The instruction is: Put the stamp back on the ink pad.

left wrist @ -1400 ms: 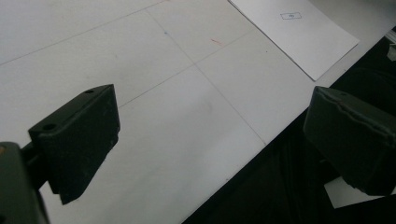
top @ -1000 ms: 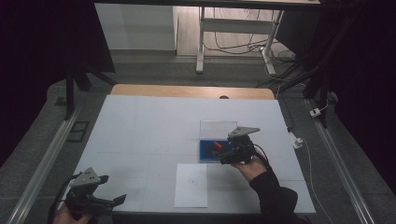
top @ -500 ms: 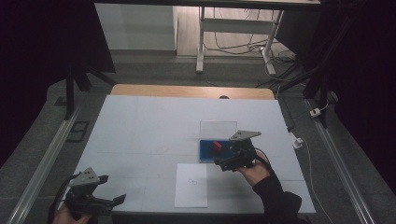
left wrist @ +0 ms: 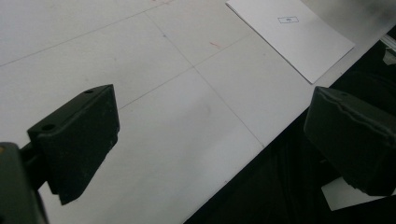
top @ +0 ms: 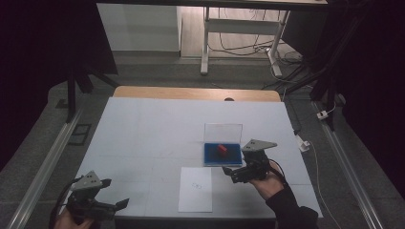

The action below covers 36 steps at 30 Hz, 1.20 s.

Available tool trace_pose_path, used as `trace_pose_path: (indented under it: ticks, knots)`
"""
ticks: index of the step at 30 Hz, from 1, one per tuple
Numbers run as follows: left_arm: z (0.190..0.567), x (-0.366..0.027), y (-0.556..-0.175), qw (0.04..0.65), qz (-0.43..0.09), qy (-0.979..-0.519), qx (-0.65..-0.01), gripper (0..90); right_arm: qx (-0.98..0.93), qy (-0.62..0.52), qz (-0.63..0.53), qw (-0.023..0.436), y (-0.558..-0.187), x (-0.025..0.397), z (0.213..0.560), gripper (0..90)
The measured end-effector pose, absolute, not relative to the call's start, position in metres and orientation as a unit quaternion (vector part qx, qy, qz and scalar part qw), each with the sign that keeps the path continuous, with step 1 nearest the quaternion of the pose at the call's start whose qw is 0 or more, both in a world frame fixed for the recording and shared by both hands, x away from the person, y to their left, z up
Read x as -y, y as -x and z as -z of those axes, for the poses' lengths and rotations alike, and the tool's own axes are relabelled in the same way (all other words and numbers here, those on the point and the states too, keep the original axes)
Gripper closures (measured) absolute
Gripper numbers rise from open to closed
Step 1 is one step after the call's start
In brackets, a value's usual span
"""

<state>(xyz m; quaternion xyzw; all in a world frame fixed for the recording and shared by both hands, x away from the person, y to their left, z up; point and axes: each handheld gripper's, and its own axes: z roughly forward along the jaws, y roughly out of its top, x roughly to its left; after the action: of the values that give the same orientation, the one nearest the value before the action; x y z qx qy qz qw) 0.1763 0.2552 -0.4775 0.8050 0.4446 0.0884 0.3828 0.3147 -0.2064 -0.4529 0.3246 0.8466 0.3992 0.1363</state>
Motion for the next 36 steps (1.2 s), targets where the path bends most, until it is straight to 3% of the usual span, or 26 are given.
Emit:
trace_pose_path:
  ticks: [36]
  knots:
    - [0.477,-0.256,-0.177,0.385,-0.087,-0.802,-0.448,2.0,-0.813,-0.399,-0.384,0.180,-0.244,0.285,0.450,0.0]
